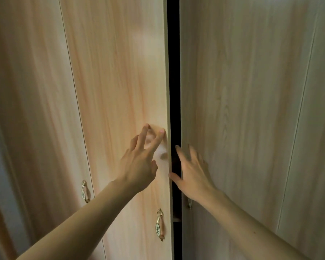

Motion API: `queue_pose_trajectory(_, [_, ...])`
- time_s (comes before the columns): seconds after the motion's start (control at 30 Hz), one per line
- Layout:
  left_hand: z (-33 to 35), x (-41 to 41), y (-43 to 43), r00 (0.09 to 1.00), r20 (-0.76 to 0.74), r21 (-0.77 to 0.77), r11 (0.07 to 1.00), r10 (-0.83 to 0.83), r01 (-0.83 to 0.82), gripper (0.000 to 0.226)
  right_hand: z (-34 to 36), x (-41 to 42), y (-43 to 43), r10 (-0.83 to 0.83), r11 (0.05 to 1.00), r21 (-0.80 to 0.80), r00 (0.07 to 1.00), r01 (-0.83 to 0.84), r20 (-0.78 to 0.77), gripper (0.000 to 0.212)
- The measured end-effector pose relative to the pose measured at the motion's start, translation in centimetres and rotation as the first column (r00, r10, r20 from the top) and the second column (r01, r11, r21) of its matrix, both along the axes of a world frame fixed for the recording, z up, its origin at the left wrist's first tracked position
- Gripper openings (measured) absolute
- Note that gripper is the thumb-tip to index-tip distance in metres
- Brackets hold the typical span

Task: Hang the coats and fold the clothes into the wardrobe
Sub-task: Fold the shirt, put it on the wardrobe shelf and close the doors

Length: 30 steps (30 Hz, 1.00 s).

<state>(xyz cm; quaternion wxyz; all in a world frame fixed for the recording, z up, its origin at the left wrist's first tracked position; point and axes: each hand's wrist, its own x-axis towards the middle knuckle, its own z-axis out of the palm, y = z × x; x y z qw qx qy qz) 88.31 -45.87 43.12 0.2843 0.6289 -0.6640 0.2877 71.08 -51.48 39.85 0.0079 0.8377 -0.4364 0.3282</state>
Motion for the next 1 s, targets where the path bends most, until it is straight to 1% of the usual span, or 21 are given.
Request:
queue_pose_trajectory(0.1, [-0.2,0.2,-1.3,0.999,0.029,-0.001,1.000,0.017,-0.017,0.106,0.2,-0.9,-1.3,-0.054,0.998,0.013,0.999,0.054,0.000,0.084])
queue_pose_trajectory(0.17, [-0.4,0.2,-2.0,0.995,0.079,0.001,0.998,0.060,-0.060,0.116,0.6,-1.5,-2.1,-0.095,0.995,0.015,0.995,0.095,-0.015,0.083])
queue_pose_trajectory(0.33, [-0.4,0.2,-4.0,0.988,0.113,-0.003,0.994,0.107,-0.107,0.129,2.2,-2.2,-4.2,-0.165,0.986,-0.045,0.985,0.163,-0.055,0.086])
queue_pose_trajectory(0.53, [-0.3,-0.3,-6.0,0.987,0.108,0.008,0.992,0.122,-0.124,0.123,2.6,-1.9,-6.6,-0.212,0.977,-0.049,0.976,0.209,-0.058,0.092])
queue_pose_trajectory(0.7, [-0.1,-0.3,-7.8,0.983,0.141,-0.008,0.993,0.114,-0.114,0.116,2.8,-2.4,-8.7,-0.275,0.952,-0.170,0.955,0.254,-0.109,0.095])
queue_pose_trajectory(0.77, [-0.1,-0.4,-8.7,0.984,0.144,-0.020,0.994,0.110,-0.108,0.112,3.1,-2.6,-9.5,-0.283,0.948,-0.183,0.952,0.259,-0.119,0.100])
queue_pose_trajectory(0.9, [-0.3,-0.4,-10.4,0.985,0.124,-0.010,0.993,0.121,-0.121,0.108,3.4,-2.4,-10.8,-0.265,0.952,-0.182,0.960,0.246,-0.092,0.112])
queue_pose_trajectory(1.0, [-0.4,-0.4,-11.6,0.983,0.125,0.001,0.991,0.136,-0.137,0.108,2.8,-2.0,-11.5,-0.283,0.941,-0.211,0.957,0.263,-0.068,0.115])
